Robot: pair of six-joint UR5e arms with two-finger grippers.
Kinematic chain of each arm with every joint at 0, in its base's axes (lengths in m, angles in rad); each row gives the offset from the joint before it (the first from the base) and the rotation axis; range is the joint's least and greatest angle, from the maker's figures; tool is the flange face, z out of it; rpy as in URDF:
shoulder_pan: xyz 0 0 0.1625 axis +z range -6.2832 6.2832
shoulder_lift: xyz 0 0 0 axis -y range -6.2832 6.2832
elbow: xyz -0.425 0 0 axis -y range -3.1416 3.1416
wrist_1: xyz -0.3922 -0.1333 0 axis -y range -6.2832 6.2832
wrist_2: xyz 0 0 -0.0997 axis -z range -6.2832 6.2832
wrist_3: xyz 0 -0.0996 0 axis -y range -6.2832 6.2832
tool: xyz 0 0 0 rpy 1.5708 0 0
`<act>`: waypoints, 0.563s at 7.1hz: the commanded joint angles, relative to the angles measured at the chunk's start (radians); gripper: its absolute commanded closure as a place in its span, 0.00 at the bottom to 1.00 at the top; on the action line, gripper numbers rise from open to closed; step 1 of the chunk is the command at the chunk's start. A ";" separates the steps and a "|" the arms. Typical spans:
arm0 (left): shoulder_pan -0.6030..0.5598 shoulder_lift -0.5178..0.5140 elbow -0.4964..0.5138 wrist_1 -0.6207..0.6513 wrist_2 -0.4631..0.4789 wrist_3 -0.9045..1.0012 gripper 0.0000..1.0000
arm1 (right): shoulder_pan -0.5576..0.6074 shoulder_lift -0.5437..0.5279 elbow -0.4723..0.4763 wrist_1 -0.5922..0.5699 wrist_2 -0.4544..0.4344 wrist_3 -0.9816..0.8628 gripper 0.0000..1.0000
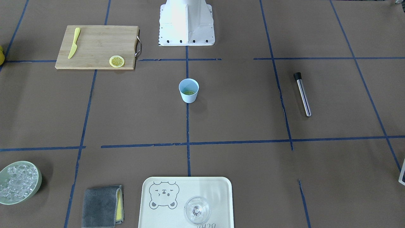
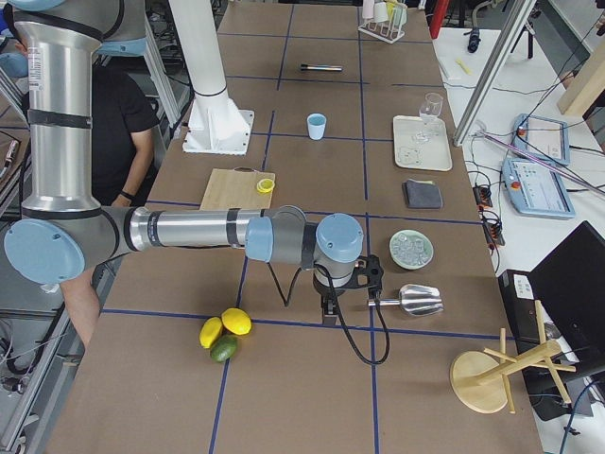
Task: Squeeze lemon into cup
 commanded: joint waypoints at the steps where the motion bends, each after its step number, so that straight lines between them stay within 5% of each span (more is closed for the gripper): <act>1: 0.000 0.000 0.001 -0.002 -0.019 -0.028 0.00 | 0.006 0.001 -0.001 0.001 0.001 0.004 0.00; 4: 0.000 0.003 -0.002 -0.003 -0.019 -0.027 0.00 | 0.015 -0.001 -0.001 0.001 0.001 0.002 0.00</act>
